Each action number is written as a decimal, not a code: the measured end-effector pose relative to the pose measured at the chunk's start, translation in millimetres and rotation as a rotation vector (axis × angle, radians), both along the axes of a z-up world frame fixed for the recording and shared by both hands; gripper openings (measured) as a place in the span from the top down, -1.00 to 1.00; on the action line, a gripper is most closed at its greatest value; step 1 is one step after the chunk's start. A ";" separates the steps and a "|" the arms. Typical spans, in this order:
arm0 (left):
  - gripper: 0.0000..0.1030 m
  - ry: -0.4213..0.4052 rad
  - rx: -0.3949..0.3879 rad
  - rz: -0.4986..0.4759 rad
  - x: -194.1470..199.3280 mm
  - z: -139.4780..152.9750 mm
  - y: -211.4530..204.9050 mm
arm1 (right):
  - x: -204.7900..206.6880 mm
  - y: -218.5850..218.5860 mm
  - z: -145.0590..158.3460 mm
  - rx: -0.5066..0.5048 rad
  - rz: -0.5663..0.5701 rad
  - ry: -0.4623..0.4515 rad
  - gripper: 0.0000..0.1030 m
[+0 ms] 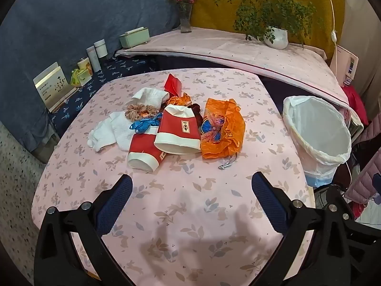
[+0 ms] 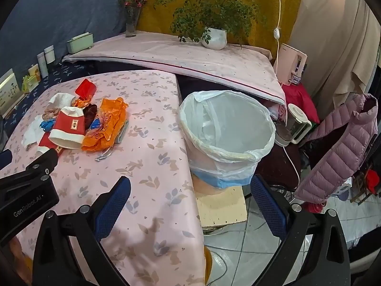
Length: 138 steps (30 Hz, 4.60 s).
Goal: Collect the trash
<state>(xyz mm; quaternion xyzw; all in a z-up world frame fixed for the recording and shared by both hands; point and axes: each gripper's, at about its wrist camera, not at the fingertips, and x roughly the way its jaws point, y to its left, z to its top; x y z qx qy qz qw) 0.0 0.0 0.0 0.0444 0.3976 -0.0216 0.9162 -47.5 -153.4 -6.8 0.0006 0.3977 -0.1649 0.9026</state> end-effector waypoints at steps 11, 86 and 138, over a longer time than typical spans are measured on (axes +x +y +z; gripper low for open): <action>-0.85 -0.007 0.008 0.006 0.3 -1.3 0.4 | 4.0 -2.7 7.3 -0.001 -0.007 0.000 -0.87; -0.85 0.050 0.000 0.024 -11.1 -10.4 16.7 | -6.6 3.9 0.1 -0.030 0.025 0.026 -0.87; -0.85 0.047 -0.061 -0.001 15.0 -22.1 40.1 | 13.6 -7.3 3.6 -0.006 -0.032 -0.008 -0.87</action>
